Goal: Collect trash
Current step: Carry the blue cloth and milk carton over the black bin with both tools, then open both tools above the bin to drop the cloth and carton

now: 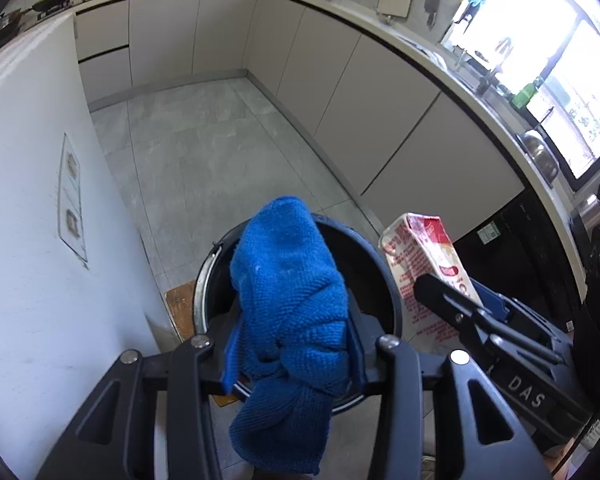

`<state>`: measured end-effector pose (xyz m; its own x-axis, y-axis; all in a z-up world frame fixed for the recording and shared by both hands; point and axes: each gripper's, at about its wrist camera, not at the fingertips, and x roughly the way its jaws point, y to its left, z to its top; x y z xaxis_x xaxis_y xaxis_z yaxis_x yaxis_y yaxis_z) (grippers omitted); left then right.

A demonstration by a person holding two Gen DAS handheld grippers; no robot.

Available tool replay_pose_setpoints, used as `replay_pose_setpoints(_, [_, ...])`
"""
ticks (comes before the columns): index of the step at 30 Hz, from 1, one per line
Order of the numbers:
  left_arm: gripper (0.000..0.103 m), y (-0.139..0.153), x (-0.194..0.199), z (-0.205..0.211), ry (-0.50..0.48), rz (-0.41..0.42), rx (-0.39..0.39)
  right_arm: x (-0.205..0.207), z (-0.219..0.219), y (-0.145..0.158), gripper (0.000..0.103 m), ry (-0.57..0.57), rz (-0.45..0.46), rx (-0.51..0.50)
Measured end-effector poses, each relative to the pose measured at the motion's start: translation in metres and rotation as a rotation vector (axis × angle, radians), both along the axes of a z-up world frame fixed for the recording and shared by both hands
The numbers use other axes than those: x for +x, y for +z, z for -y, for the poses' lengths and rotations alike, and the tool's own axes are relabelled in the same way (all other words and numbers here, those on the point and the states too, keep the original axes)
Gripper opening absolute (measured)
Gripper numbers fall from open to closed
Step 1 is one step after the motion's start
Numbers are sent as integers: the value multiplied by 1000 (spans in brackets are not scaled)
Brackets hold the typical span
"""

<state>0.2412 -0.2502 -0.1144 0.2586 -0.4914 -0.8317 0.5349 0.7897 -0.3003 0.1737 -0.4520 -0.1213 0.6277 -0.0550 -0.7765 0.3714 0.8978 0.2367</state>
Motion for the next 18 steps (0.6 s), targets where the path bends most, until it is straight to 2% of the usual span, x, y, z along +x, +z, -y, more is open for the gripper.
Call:
replay_pose_setpoints(2, [50, -9, 3, 5, 2, -24, 11, 4, 3, -7, 52, 3, -12, 0])
replay_pose_setpoints(3, [53, -12, 4, 8, 6, -32, 20, 6, 3, -11, 56, 7, -17, 1])
replay_pose_setpoints(6, [66, -17, 9, 9, 45, -42, 36, 10, 7, -17, 76, -7, -22, 2])
replay_pose_setpoints(10, [67, -10, 9, 9, 60, -21, 23, 0, 11, -10, 76, -33, 12, -43])
replay_pose_setpoints(13, [68, 4, 2, 7, 51, 12, 22, -6, 13, -2, 76, -52, 23, -36])
replay_pose_setpoints(18, [68, 37, -7, 0, 33, 34, -1, -10, 7, 20, 76, -73, 41, -33])
